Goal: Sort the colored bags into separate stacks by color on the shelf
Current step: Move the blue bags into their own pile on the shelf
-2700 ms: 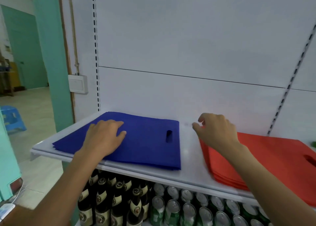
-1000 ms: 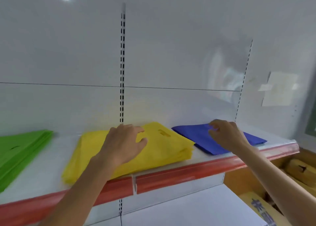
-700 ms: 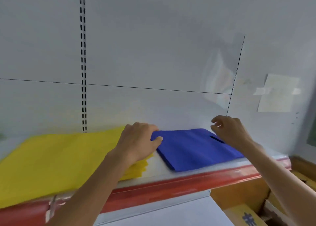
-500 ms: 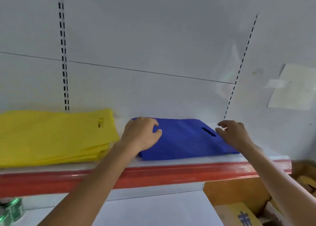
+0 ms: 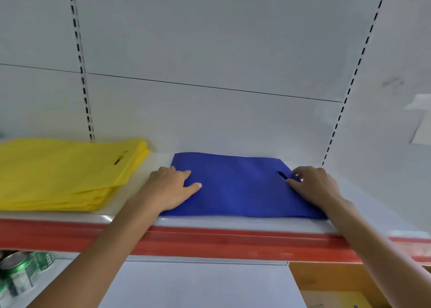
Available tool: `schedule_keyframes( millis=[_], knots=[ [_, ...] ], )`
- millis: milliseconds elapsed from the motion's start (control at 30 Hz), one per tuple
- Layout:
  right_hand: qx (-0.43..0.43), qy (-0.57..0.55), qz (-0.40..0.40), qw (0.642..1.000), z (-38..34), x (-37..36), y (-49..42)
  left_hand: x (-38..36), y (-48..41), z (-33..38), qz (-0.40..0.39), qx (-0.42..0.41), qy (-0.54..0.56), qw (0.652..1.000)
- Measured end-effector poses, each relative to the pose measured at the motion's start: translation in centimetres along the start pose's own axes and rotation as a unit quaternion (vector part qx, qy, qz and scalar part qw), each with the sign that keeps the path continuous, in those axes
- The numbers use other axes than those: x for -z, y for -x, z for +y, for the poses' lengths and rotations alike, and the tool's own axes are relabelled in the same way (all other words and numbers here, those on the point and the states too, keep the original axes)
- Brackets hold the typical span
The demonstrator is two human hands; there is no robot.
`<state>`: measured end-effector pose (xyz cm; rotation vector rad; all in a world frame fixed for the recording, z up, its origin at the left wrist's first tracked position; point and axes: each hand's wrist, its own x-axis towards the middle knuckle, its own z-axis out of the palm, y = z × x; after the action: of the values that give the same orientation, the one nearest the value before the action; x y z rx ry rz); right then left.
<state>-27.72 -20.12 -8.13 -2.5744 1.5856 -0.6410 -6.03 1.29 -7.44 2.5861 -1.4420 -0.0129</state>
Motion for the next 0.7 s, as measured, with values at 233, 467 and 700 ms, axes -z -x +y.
schedule_keyframes(
  millis=[233,467,700],
  knots=[
    [0.007,0.017,0.018,1.0,-0.4,-0.4,-0.2,-0.2,0.3,0.0,0.034,-0.003,0.005,0.999],
    [0.017,0.019,0.056,0.998,-0.8,-0.1,0.4,-0.7,-0.2,-0.3,0.098,-0.051,0.07,0.991],
    [0.051,-0.016,0.071,0.996,-1.0,0.1,1.0,-0.7,-0.5,-1.3,0.174,0.013,0.253,0.952]
  ],
)
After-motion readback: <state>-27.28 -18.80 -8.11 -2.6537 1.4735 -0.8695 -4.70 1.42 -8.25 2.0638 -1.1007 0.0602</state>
